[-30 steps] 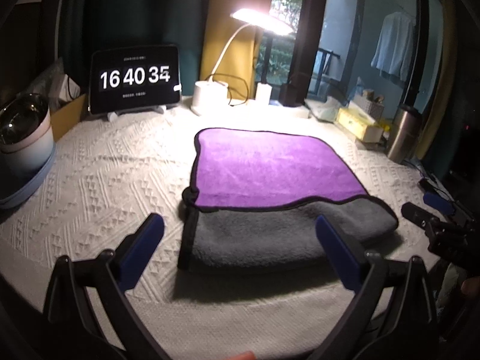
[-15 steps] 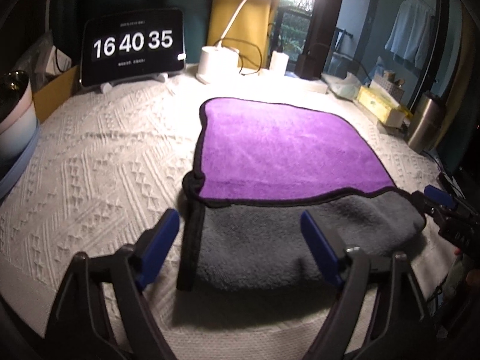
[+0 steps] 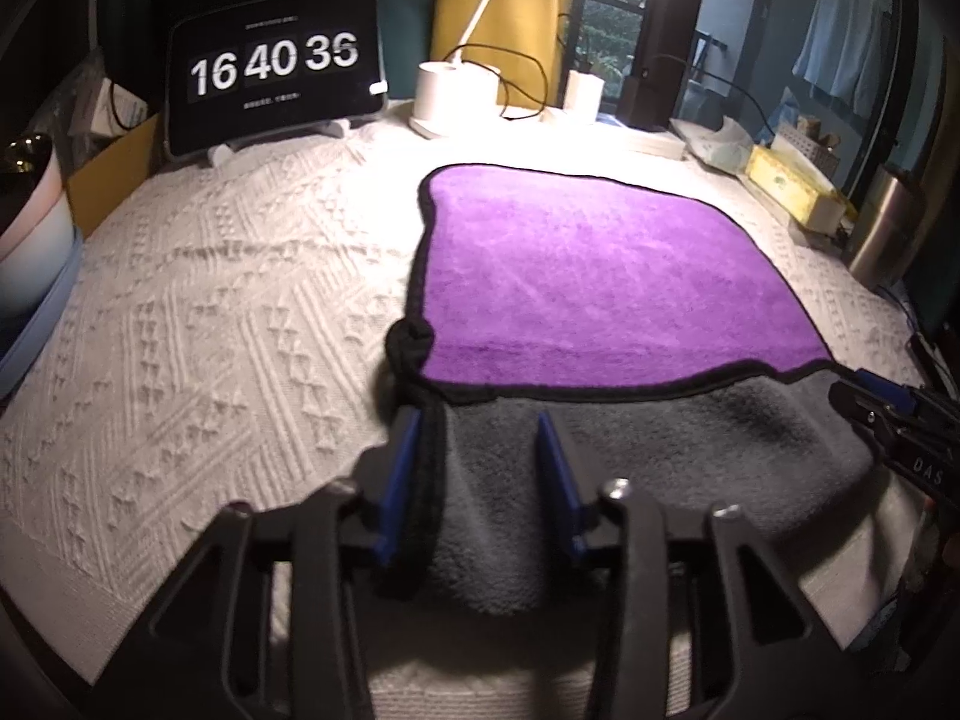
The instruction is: Fold towel
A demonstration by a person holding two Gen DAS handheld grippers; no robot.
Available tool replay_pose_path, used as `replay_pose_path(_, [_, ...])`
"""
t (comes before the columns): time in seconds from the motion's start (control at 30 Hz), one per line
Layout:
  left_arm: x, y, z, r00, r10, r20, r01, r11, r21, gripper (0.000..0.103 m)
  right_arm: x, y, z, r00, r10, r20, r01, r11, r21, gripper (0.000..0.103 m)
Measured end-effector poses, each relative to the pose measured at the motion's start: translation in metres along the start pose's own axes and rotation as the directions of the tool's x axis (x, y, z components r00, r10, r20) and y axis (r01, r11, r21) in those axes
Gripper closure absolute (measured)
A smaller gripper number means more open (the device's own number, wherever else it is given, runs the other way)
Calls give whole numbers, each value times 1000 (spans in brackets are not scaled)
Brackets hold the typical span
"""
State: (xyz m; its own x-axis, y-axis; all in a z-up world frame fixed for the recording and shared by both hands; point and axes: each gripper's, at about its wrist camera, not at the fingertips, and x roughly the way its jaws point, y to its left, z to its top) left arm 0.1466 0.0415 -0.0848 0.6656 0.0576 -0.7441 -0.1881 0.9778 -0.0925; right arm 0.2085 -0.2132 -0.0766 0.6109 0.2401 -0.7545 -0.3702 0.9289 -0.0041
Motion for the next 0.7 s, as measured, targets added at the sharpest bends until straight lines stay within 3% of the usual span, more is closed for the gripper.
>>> replay_pose_path(0.23, [-4, -4, -3, 1000, -1, 10, 0, 1000, 28, 90, 2, 2, 0, 1000, -23, 2, 23, 1000, -19, 95])
replay_pose_path(0.4, [-9, -4, -3, 1000, -3, 25, 2, 1000, 31, 97, -2, 1, 0, 999, -33, 11, 33, 999, -27, 97])
replay_pose_path(0.7, [-27, 1, 5, 996, 2, 85, -4, 1000, 15, 98, -27, 3, 9, 994, -46, 100, 50, 998, -38, 98])
